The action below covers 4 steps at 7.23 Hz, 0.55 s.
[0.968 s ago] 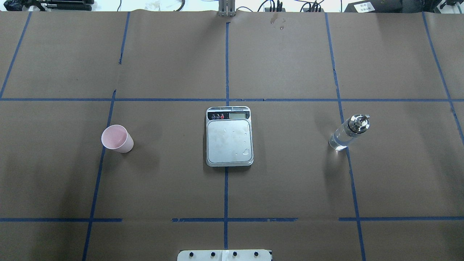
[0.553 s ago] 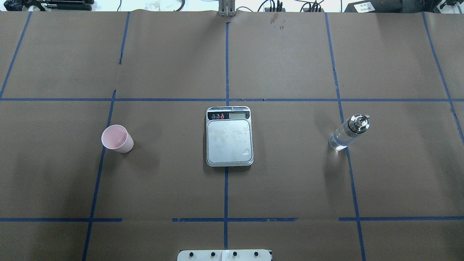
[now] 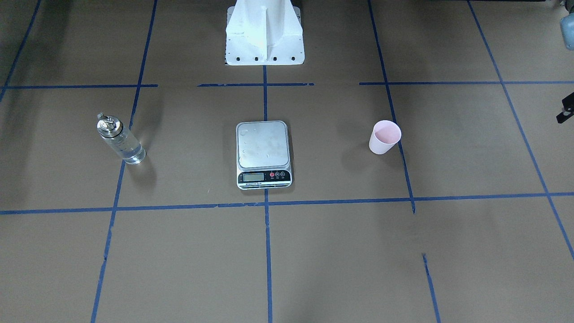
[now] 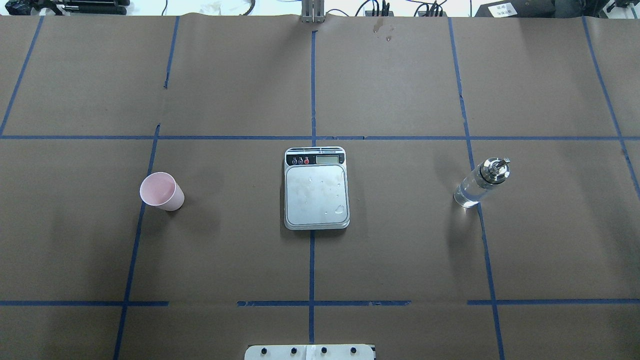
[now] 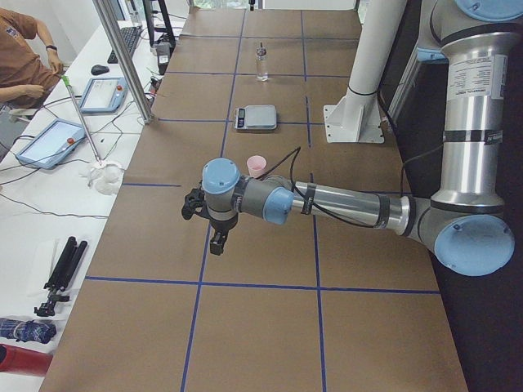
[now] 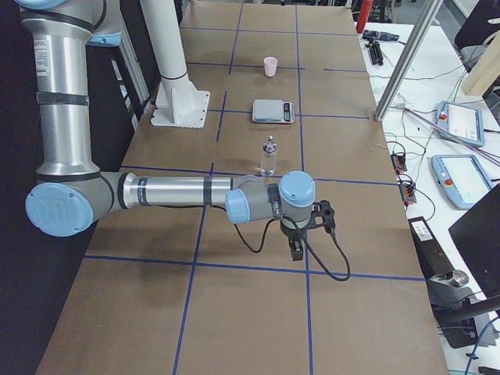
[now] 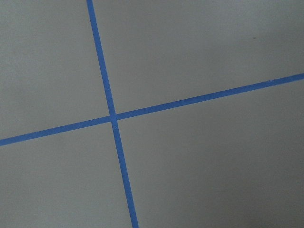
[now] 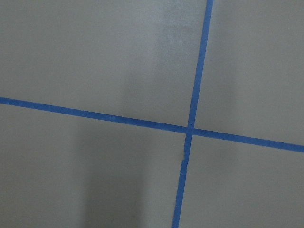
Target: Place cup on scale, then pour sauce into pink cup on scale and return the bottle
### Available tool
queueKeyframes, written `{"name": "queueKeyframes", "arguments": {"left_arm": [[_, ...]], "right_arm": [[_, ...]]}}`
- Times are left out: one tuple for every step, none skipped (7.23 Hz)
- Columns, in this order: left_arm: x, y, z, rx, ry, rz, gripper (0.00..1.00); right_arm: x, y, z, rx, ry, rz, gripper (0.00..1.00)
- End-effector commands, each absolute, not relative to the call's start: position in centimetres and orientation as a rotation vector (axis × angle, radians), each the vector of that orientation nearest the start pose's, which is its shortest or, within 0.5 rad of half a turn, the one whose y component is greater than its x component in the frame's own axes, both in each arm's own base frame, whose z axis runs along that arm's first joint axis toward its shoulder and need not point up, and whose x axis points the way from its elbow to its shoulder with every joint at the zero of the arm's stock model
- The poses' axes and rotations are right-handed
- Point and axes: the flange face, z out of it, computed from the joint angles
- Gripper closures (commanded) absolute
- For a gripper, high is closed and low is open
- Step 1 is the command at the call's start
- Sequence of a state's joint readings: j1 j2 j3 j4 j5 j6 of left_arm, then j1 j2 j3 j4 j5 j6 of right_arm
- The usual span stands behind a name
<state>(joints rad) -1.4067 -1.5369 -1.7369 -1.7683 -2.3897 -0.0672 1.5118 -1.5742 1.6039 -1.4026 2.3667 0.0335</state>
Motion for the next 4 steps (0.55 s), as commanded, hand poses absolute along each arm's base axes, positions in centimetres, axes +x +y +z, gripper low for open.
{"name": "queueKeyframes", "arguments": {"left_arm": [[8.9,-50.0,53.2,0.191,0.946,0.231,0.00],[12.7,-49.5,50.7,0.180,0.997,0.175,0.00],[16.3,-49.0,49.0,0.139,1.051,0.101,0.00],[20.4,-48.6,46.9,0.102,1.083,0.095,0.00]], "right_arm": [[3.1,-50.4,62.6,0.144,-0.802,-0.098,0.00],[2.9,-50.4,61.9,0.167,-0.825,-0.111,0.00],[2.0,-49.4,62.3,0.206,-0.865,-0.147,0.00],[1.3,-49.1,62.2,0.253,-0.867,-0.173,0.00]]}}
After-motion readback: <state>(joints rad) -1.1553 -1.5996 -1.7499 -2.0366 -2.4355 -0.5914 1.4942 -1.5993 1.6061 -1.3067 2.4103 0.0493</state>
